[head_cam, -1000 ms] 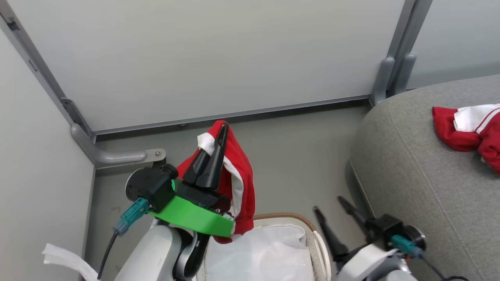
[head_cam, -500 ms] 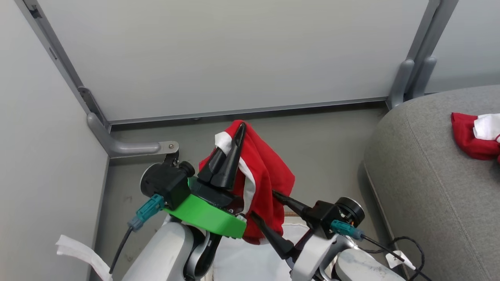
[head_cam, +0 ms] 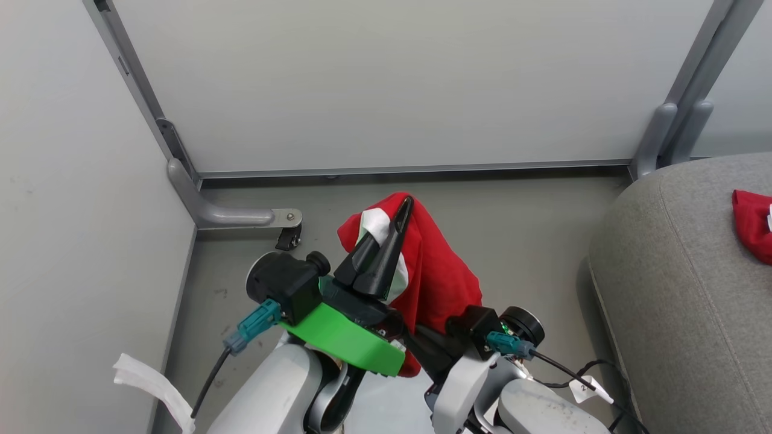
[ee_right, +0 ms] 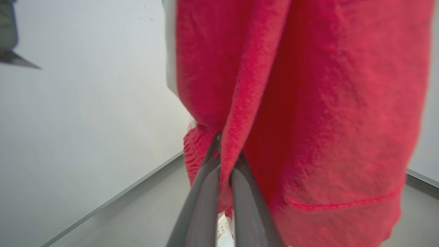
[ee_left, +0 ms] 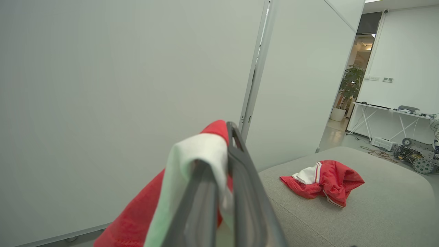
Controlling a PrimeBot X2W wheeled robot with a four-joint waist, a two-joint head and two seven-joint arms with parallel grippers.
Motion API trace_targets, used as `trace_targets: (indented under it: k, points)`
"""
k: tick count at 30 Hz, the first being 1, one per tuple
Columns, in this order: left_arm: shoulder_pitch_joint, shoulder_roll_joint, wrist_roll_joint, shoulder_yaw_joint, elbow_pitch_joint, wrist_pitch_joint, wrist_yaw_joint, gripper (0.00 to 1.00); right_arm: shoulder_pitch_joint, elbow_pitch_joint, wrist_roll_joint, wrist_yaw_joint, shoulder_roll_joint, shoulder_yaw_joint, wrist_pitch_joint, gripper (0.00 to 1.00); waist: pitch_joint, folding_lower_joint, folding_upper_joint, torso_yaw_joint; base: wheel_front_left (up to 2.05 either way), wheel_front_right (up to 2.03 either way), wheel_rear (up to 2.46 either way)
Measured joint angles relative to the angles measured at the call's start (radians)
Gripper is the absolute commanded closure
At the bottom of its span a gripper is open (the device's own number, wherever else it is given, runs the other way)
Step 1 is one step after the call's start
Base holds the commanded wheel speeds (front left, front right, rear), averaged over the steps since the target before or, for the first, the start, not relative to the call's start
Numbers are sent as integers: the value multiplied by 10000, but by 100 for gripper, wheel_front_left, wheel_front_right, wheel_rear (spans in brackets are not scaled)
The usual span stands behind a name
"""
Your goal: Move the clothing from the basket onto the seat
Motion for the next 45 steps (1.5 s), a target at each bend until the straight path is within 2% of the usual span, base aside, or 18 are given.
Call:
trace_targets:
  k: [12,13,14,15,19,24,36,41,45]
  points:
    - [33,-17,58,382,42,0,0,100,22,-54,125,0,38,-121,0,100,110,0,0,-266,0,0,0]
    - [46,-33,54,407,148,-2,0,85,31,-102,125,0,44,-159,2,100,121,0,0,-314,0,0,0]
    - [93,-31,52,410,240,2,0,45,46,-174,125,0,48,-217,0,100,132,0,0,-366,0,0,0]
    - [145,-33,65,449,288,2,0,0,79,-263,140,0,48,-290,0,100,142,0,0,-427,0,0,0]
    - [225,-15,240,698,464,0,0,0,314,-692,163,0,50,-474,0,100,175,0,0,-728,0,0,0]
    - [413,98,522,1045,692,0,0,0,598,-1429,-17,0,-29,-872,2,100,251,0,0,-1422,0,0,0]
    - [965,276,1072,1933,587,0,0,0,1028,-3012,-339,0,-213,-1716,0,100,546,0,0,-3955,0,0,0]
    - [860,330,1114,1348,627,0,0,0,1099,-3743,-828,0,-414,-2681,2,100,791,0,1,-5010,0,0,0]
    - [472,479,1018,932,755,0,0,0,705,-4272,-1218,0,-934,-3586,2,100,1194,0,1,-5501,0,0,0]
